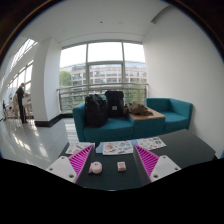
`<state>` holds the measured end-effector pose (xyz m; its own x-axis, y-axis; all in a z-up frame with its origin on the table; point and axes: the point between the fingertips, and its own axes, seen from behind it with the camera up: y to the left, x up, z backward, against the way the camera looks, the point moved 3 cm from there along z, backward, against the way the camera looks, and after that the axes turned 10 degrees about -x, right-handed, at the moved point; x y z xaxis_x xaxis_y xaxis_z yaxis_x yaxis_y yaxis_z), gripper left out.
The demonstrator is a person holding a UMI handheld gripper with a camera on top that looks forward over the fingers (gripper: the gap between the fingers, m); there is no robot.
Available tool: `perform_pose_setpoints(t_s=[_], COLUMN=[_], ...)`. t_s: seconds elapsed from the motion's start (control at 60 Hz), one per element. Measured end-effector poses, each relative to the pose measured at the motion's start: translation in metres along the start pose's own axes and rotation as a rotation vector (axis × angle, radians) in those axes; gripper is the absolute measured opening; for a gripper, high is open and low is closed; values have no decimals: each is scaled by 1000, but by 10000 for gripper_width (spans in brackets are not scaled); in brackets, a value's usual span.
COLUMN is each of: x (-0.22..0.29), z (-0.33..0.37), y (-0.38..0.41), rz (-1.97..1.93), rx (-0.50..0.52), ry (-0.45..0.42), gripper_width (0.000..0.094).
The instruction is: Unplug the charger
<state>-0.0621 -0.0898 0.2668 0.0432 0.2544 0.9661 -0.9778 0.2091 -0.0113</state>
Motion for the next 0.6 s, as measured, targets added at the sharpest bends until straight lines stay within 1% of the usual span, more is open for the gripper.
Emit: perform_pose_setpoints(t_s=[0.017, 0.1, 0.217, 0.233, 0.25, 0.333, 0.367, 0.6], x=[-9, -12, -31, -50, -43, -49, -59, -74], z=[4, 34, 69, 62, 81, 102, 103, 127], y=[-2, 4, 1, -4, -2, -1, -5, -12], rz=[-2, 2, 10, 10, 8, 0, 5, 21], rx=[3, 19, 11, 11, 6, 10, 12, 10], ry=[-6, 22, 55, 53, 66, 90, 90, 108], gripper_width=[783, 785, 791, 790, 788, 787, 785, 787])
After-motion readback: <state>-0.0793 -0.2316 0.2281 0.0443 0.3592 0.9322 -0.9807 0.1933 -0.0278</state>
